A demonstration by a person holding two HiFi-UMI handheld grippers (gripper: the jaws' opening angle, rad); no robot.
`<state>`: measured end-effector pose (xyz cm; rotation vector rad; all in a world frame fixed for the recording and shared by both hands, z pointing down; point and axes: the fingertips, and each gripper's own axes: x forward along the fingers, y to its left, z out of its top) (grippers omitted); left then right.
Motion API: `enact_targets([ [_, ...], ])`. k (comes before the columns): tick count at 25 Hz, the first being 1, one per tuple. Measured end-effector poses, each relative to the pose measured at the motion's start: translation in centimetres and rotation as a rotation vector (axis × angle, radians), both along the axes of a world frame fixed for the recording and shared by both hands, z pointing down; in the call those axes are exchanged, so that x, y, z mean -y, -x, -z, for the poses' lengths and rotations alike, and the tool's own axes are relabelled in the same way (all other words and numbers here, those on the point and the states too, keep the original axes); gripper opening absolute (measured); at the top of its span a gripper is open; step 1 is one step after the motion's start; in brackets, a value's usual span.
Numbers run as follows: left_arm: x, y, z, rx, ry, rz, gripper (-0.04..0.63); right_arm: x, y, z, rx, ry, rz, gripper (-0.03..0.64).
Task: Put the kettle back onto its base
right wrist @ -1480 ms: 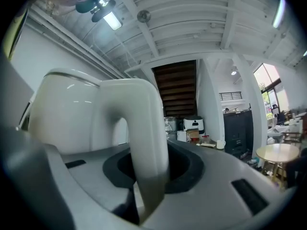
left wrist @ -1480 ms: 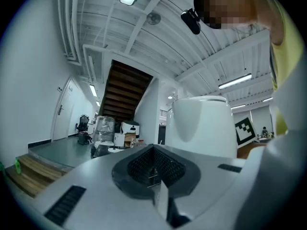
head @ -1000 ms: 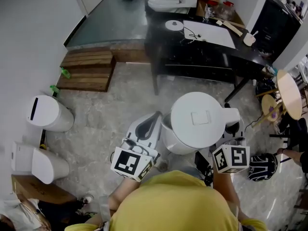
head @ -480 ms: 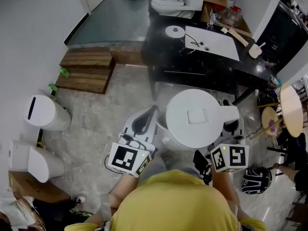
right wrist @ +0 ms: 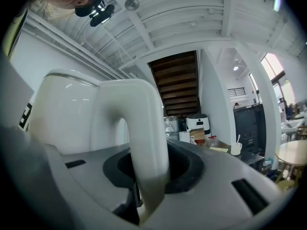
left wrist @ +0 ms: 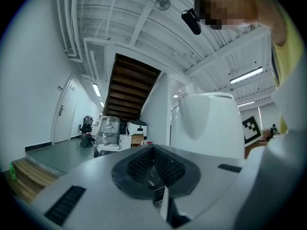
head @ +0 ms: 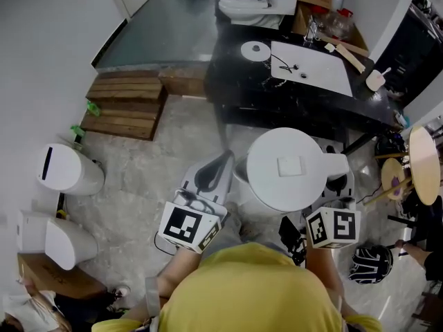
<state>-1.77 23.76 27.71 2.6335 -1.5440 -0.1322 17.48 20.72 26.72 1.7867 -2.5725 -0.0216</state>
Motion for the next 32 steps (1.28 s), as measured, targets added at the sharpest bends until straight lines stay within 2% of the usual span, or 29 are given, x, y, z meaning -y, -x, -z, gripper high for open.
enact_targets([
  [10,7.6,3.2,-0.1,0.001,-0.014,-0.074,0.002,7.1,2.8,0.5,0.021,-0.025,-0.066,0.104],
  [16,11.4,3.5,-0.9,-0.009,0.005,-0.091,0.002,11.0,2.8,0.2,0.001,-0.017,-0.087,0.104],
  [21,15.1,2.5,-1.1,-0.004,0.004,-0.09,0.002,15.1,2.5,0.1,-0.002,-0.019,-0.062,0.104],
  [32,24.1,0.4,-0.9,-0.02,-0.012,-0.029,0.002,25.1,1.2,0.3,-0.013,-0.038,0.014,0.104],
])
